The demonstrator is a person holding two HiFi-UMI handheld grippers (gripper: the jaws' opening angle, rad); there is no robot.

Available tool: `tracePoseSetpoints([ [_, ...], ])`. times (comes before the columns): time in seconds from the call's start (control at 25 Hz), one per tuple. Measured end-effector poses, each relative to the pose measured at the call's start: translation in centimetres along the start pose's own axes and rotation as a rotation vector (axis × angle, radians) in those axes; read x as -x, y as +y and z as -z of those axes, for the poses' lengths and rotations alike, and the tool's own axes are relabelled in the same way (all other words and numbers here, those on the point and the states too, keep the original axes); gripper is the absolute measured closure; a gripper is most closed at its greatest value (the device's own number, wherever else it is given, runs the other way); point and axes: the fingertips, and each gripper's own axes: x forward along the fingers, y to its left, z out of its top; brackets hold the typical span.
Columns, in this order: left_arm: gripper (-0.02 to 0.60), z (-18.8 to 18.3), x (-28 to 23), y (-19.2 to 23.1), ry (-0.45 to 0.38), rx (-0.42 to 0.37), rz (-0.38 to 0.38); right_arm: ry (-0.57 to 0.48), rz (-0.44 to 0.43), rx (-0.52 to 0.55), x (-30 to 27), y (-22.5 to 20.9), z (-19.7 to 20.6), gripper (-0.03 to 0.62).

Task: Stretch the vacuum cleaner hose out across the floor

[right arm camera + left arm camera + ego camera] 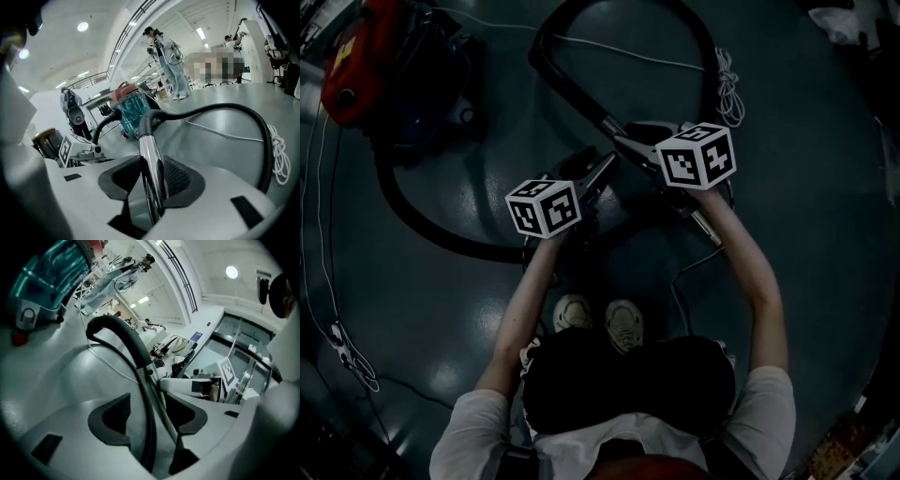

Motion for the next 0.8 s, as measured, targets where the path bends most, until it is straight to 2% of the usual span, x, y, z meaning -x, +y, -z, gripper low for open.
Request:
tracePoseSetpoints([
  [0.08,0.360,-0.2,-0.4,-1.0,0.011,0.000,0.049,0.000,-0.007,0.002,0.2,0.2,0.1,0.428],
  [0.24,0.359,0.1,-0.2,-0.9,0.035,-0.011,0.019,0.022,-0.016,0.024,0.2,0.3,0.6,0.428],
  [0.4,0.359,-0.2,0.8,-0.3,-0.021,0.072,0.001,0.032,-0.010,0.043,-0.4,0.4,1.3,0.428],
  [0.64,0.359,-0.7,1.2,0.9,-0.037,0.135,0.001,0.050,0.004,0.105,-1.6,0.9,2.2,0.430],
  [0.8,0.359,-1.0,2.0,1.2,-0.087,0.168,-0.023,0.064,-0.011,0.134,-1.5,1.6,2.9,0.430],
])
